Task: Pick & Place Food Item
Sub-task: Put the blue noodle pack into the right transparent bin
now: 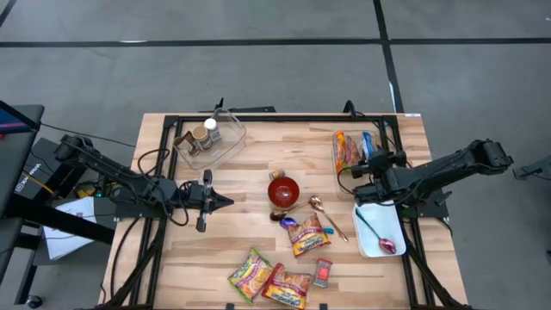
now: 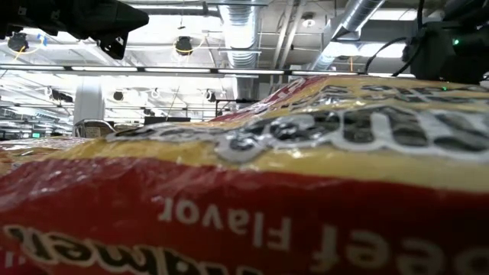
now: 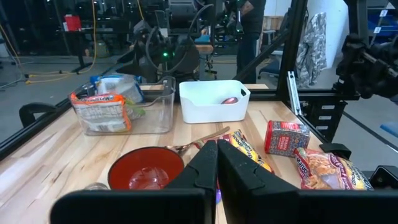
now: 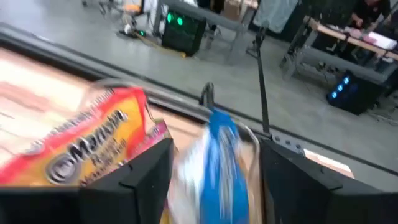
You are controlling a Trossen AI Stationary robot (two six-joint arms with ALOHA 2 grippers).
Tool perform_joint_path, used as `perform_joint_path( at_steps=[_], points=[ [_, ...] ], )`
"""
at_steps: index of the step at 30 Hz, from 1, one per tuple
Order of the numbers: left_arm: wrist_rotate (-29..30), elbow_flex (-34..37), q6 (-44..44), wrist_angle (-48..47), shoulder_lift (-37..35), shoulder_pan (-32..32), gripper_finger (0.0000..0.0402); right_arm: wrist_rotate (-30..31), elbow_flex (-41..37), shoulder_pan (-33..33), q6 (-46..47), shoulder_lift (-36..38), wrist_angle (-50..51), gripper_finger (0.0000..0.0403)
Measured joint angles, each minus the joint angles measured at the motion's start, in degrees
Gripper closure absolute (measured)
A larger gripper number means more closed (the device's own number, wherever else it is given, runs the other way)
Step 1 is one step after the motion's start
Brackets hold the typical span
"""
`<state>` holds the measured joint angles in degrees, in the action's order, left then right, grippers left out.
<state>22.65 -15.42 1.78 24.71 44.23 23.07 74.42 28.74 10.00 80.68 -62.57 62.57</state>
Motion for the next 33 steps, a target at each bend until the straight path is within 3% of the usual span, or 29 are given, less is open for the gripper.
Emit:
perform_joint_path(
  at_steps=[3,6,9,13,15,33],
  points=[
    [0.00,0.00,-0.02,0.00,0.00,0.00,0.0399,2.64,0.58,1.24,1.49,0.00,0.04,0.0171],
    [0.00,0.00,-0.02,0.00,0.00,0.00,0.0399,3.65,0.89,0.20,2.54,0.00,0.00,0.0201],
    [0.00,0.00,-0.02,0.00,0.00,0.00,0.0399,2.41,0.89,-2.22,2.68,0.00,0.06,0.0257],
    [0.00,0.00,-0.02,0.00,0.01,0.00,0.0399,0.76,0.87,-3.93,1.41,0.00,-0.02,0.0365],
    [0.00,0.00,-0.02,0.00,0.01,0.00,0.0399,0.54,0.87,-4.19,1.37,0.00,-0.01,0.0391],
    [0.00,0.00,-0.04,0.00,0.01,0.00,0.0399,-3.97,0.82,-10.67,-3.38,0.00,-2.11,0.0402]
  ],
)
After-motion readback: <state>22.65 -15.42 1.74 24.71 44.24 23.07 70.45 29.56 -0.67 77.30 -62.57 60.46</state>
